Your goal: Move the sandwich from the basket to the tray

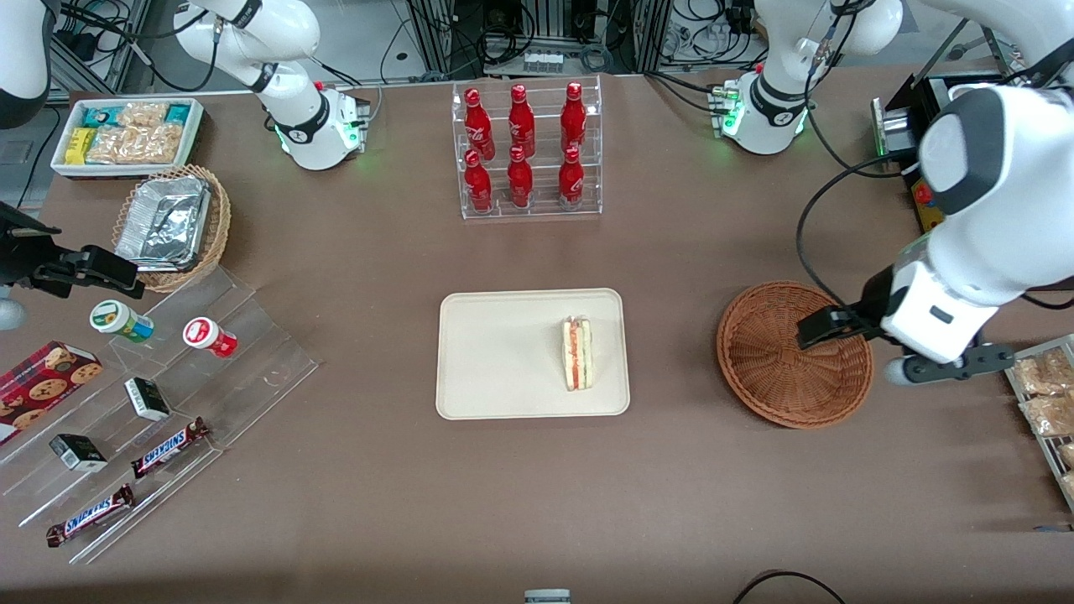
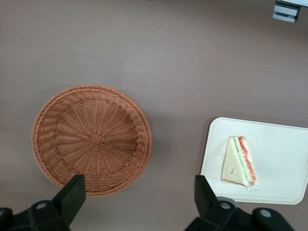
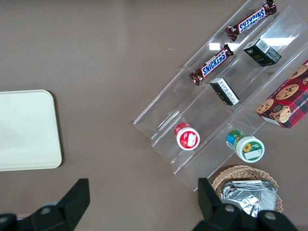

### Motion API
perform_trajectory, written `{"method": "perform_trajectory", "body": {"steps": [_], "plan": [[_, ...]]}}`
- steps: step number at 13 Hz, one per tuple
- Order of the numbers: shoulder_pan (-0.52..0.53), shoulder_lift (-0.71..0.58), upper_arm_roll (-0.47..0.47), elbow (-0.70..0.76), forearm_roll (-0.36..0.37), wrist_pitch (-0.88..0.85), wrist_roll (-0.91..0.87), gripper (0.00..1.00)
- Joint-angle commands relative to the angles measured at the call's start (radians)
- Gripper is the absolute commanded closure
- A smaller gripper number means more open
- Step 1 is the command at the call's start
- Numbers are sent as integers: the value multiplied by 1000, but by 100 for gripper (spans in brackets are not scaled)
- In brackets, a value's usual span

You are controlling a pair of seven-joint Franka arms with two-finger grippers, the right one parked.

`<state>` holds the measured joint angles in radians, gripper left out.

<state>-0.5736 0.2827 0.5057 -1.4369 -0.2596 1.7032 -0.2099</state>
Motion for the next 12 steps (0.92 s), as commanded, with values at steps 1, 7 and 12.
{"method": "perform_trajectory", "body": {"steps": [1,7,12], "plan": [[87,-62,-107,-33,49,-28,14,0],[312,-112,-344,-28,132,-108,14,0],[469,-152,-487,-31,169,-174,17,0]]}}
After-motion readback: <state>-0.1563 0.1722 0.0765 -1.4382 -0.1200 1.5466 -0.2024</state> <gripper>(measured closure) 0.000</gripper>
